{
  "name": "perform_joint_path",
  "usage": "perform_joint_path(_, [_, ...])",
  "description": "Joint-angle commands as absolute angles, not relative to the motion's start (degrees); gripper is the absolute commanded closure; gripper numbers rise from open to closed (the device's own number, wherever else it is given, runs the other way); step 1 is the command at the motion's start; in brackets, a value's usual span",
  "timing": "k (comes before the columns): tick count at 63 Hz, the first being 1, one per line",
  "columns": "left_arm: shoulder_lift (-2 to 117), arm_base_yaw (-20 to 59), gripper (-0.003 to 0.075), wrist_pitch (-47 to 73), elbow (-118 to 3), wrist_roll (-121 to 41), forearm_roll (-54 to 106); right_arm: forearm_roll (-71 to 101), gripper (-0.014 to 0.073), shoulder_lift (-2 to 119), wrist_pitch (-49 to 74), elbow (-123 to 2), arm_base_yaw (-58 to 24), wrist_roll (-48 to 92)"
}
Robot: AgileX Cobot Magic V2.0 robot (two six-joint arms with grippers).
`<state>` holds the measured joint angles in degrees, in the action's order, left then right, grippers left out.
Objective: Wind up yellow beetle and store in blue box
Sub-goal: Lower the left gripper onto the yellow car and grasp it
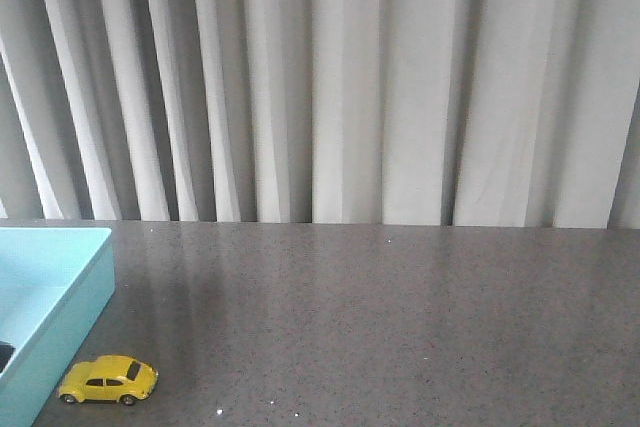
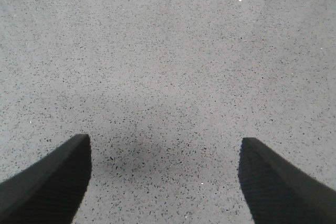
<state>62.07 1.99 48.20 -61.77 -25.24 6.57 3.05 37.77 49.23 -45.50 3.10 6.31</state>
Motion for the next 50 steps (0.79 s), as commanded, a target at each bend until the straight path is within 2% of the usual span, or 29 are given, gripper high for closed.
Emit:
perform_joint_path(1, [65.9, 2.0, 0.0182, 49.2, -67.4, -34.4, 12.6, 3.3, 0.0036, 37.7, 45.9, -46.8, 3.0, 6.3])
perform_joint_path(15, [77.1, 2.0, 0.018, 55.0, -76.1, -49.8, 14.8, 3.3, 0.0036, 37.7, 45.9, -46.8, 3.0, 6.3])
perform_joint_path(50, [99.4, 2.5, 0.018, 58.6, -90.6, -60.6, 14.9, 3.3, 0.0036, 37.7, 45.9, -46.8, 3.0, 6.3])
